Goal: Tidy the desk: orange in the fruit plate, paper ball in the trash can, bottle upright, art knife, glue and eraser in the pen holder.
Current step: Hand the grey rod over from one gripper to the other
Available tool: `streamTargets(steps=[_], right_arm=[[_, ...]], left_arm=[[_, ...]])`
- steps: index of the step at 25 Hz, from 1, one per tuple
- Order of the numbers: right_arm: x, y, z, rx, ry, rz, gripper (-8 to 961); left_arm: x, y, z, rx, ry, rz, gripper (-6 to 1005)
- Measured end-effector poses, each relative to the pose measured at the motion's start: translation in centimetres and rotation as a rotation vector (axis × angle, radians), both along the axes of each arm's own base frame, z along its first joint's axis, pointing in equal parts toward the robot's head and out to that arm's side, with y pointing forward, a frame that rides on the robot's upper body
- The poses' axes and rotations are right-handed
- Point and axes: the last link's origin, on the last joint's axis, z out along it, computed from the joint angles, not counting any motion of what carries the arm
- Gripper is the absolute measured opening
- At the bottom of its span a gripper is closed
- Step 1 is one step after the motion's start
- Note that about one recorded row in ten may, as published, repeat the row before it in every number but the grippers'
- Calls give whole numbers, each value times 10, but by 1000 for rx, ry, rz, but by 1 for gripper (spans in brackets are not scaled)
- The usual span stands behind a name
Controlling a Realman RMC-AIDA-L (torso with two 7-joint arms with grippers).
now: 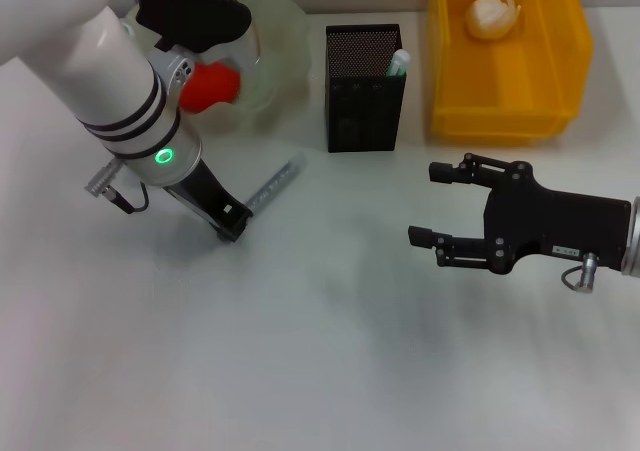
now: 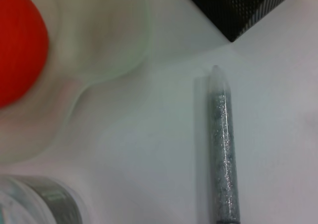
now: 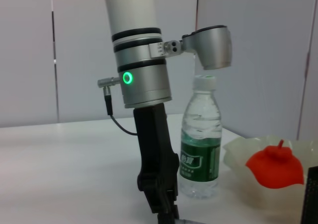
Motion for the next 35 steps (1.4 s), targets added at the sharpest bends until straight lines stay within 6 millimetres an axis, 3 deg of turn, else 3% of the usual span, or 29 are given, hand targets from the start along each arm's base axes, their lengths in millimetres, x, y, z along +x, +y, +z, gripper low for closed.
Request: streamTargets(steps=[6, 11, 16, 17, 22, 23, 24, 26, 29, 35], right_arm=[[2, 2, 8, 11, 36, -47, 790], [5, 0, 23, -4, 102, -96, 789], [12, -7, 41, -28, 167, -148, 789], [14, -9, 46, -34, 185, -164, 790], [19, -16, 68, -66, 271, -224, 790], [19, -16, 68, -66, 271, -224, 790], [18, -16, 69, -78, 280, -226, 790], [14, -17, 70, -112, 294, -219, 789], [8, -18, 72, -158, 314, -204, 789], [-2, -16, 68, -231, 319, -186, 790]], left_arm=[[2, -1, 7, -5, -46, -13, 145], [2, -8, 19, -50, -220, -17, 145], [-5, -15, 25, -79, -349, -44, 145], [-14, -19, 30, -74, -426, -63, 145], [-20, -25, 34, -79, -500, -95, 145], [-20, -25, 34, -79, -500, -95, 145], [-26, -37, 37, -102, -619, -165, 145], [-26, -37, 37, -102, -619, -165, 145], [-30, -58, 33, -154, -786, -273, 145], [-34, -71, 25, -164, -909, -321, 145]])
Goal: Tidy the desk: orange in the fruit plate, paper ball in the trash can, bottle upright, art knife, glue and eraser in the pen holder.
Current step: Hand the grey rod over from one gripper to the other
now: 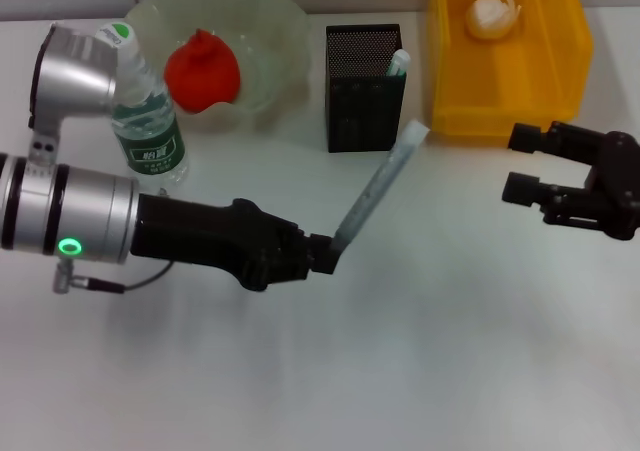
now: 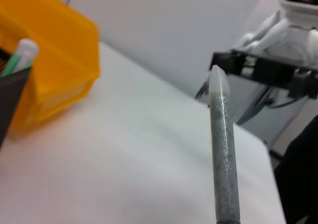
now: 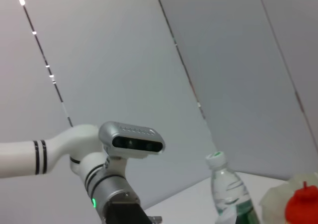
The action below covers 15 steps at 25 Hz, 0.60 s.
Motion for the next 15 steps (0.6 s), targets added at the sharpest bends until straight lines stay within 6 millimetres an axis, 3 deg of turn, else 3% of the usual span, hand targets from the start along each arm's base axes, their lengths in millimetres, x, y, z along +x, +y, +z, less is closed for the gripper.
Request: streamTargets(steps=[7, 15], right_arm=[[-11, 3, -16, -44, 24, 8, 790], [-28, 8, -40, -89, 66, 10, 789]], left_arm=[[-5, -11, -13, -1, -101, -29, 145], [-3, -15, -14, 38, -190, -42, 145]])
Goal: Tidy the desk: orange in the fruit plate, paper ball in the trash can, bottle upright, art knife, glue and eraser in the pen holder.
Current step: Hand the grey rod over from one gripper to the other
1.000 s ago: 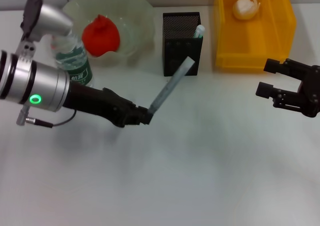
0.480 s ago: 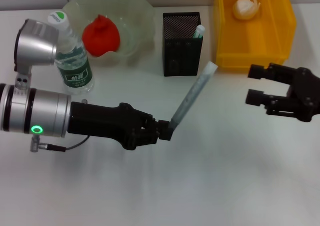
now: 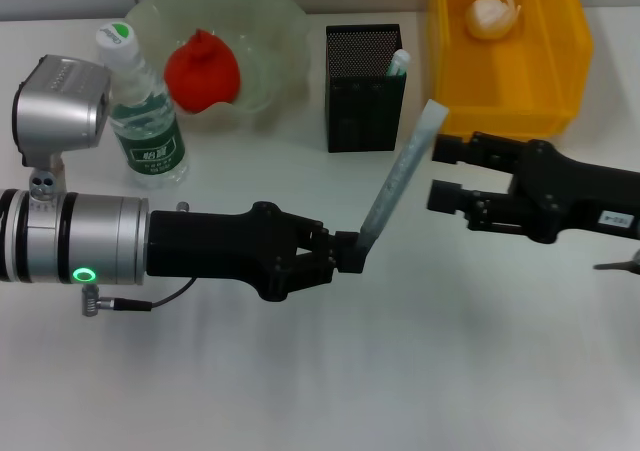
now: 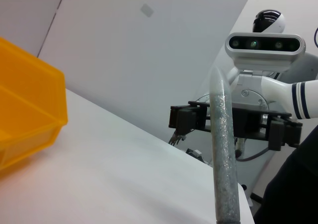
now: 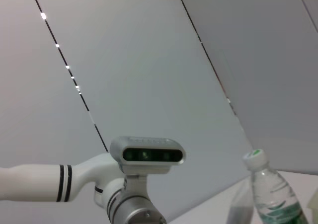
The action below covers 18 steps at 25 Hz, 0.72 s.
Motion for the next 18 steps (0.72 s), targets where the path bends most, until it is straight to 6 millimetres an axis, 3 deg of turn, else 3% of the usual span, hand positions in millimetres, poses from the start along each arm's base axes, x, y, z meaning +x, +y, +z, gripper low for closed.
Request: streamTargets(steps=[8, 18], right_arm=[[-11, -1, -14, -32, 26, 15, 790], [-11, 2, -15, -20, 24, 0, 668]], left_arm=[[1, 0, -1, 1, -3, -5, 146], [0, -1, -1, 17, -23, -4, 146]])
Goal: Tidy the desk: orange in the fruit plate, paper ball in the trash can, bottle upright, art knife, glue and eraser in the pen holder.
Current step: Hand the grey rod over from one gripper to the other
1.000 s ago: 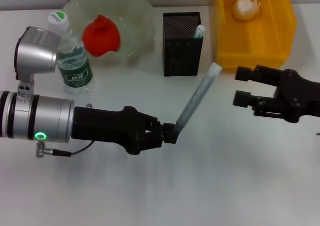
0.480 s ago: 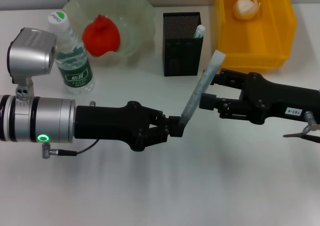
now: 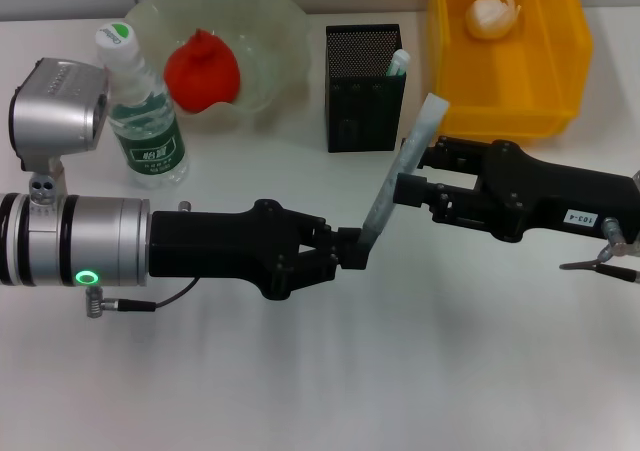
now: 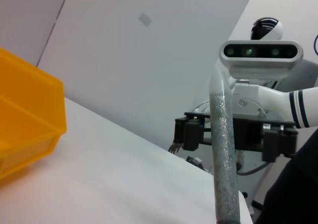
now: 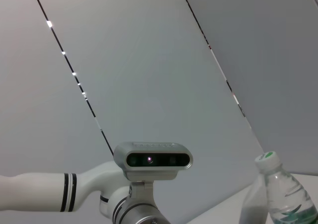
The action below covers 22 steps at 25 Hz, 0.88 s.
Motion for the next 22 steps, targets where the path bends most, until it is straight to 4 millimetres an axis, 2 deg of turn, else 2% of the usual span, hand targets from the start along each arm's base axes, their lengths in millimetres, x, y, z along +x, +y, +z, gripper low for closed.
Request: streamTargets(steps=[14, 20, 22], right_arm=[[-5, 3, -1, -6, 10, 7, 414], [-5, 3, -1, -6, 9, 4, 376], [-5, 3, -1, -5, 8, 9, 291]], left_arm=[[1, -1, -1, -5, -2, -4, 146], [1, -2, -1, -7, -1, -7, 146], [1, -2, -1, -8, -2, -8, 146]])
